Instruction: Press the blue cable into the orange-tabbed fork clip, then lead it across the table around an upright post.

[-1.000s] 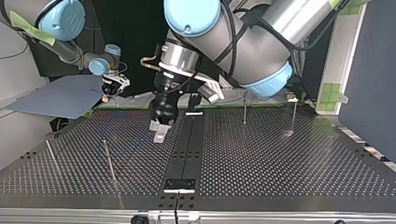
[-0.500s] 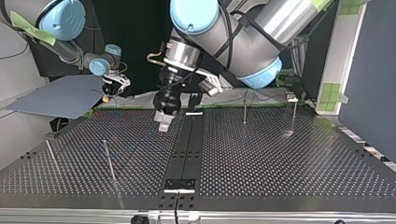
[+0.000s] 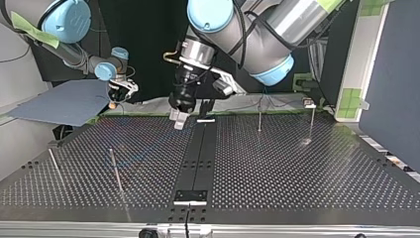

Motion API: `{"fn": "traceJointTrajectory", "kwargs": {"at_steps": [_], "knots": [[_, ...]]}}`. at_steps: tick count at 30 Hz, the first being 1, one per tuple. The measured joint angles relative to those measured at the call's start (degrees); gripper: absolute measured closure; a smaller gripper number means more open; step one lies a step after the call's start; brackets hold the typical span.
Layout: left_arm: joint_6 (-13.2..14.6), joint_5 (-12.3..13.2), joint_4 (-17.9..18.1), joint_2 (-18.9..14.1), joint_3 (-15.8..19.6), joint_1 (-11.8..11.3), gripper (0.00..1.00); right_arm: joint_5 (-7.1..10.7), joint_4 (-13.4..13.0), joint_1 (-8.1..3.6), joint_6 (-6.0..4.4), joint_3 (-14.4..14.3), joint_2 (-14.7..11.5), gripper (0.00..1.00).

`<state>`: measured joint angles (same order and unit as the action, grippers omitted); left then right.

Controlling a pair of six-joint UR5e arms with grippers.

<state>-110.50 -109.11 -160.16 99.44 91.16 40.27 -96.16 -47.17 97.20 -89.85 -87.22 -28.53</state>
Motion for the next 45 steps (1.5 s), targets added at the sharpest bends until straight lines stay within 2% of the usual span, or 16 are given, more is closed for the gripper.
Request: {"fn": "traceJointTrajectory", "kwargs": {"at_steps": [45], "knots": [[-0.1, 0.0, 22.2, 0.0, 22.2, -0.3, 0.00, 0.00, 0.1, 0.22, 0.28, 0.1, 0.0, 0.98]]}}
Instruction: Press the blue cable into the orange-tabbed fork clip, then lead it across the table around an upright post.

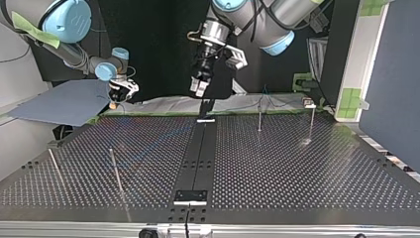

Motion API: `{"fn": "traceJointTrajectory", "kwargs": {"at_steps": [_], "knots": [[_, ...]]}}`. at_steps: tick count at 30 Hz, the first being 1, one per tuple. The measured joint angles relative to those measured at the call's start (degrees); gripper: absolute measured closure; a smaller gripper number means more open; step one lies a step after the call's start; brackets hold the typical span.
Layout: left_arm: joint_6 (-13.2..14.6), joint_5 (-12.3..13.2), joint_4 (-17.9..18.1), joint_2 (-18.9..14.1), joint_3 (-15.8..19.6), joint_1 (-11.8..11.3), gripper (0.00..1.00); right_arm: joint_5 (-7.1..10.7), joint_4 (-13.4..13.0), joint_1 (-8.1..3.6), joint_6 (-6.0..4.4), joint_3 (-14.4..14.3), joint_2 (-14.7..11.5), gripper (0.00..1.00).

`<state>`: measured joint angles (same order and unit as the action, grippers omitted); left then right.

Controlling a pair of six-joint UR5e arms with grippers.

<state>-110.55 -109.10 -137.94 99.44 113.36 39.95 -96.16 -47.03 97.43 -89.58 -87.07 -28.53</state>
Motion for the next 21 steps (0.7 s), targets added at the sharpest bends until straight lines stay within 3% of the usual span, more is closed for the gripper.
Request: {"fn": "traceJointTrajectory", "kwargs": {"at_steps": [21], "knots": [[0.0, 0.0, 11.2, 0.0, 11.2, -0.2, 0.00, 0.00, 0.0, 0.20, 0.01, 0.2, 0.0, 0.98]]}}
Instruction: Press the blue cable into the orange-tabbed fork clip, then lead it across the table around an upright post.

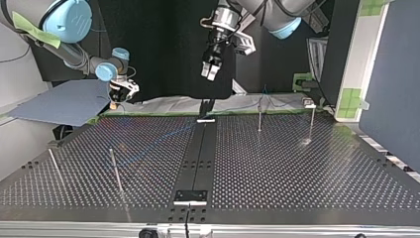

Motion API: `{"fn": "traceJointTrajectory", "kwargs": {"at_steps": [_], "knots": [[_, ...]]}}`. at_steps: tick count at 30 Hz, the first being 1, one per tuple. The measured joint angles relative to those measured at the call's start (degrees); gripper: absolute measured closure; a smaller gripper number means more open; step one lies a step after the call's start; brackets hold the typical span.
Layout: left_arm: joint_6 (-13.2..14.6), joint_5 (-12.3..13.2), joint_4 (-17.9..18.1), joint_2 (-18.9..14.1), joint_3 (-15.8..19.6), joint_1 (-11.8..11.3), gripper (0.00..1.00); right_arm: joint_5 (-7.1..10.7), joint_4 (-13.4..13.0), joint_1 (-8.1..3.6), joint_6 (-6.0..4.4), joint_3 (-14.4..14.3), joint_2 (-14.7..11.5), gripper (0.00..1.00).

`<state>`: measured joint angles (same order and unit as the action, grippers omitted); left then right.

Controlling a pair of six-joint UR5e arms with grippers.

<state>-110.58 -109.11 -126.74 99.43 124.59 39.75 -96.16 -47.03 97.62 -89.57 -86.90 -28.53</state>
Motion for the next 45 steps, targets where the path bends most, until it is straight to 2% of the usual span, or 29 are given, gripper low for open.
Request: {"fn": "traceJointTrajectory", "kwargs": {"at_steps": [9, 13, 19, 28, 35, 45], "knots": [[-0.7, -0.2, 4.4, 0.0, 4.5, -0.4, 0.00, 0.00, 0.2, 0.06, 0.07, 0.0, 0.0, 0.98], [-0.7, -1.5, 5.2, 0.1, 6.5, -0.7, 0.00, 0.00, 0.2, 0.07, 0.09, 0.0, 0.0, 0.98], [0.1, -3.5, 5.3, 0.8, 9.3, -1.4, 0.00, 0.00, 0.3, 0.12, 0.05, 0.3, 0.0, 0.98], [1.5, -3.4, 3.2, 4.7, 14.0, -1.9, 0.00, 0.01, 0.8, -0.30, -0.77, 0.5, 0.0, 0.98], [2.4, -3.1, 2.9, 5.1, 14.4, -1.9, 0.00, 0.02, 1.9, -0.31, -0.68, 0.5, 0.0, 0.98], [2.7, -3.1, 2.9, 5.1, 14.4, -1.9, 0.00, 0.00, 2.1, -0.28, -0.63, 0.5, 0.0, 0.98]]}}
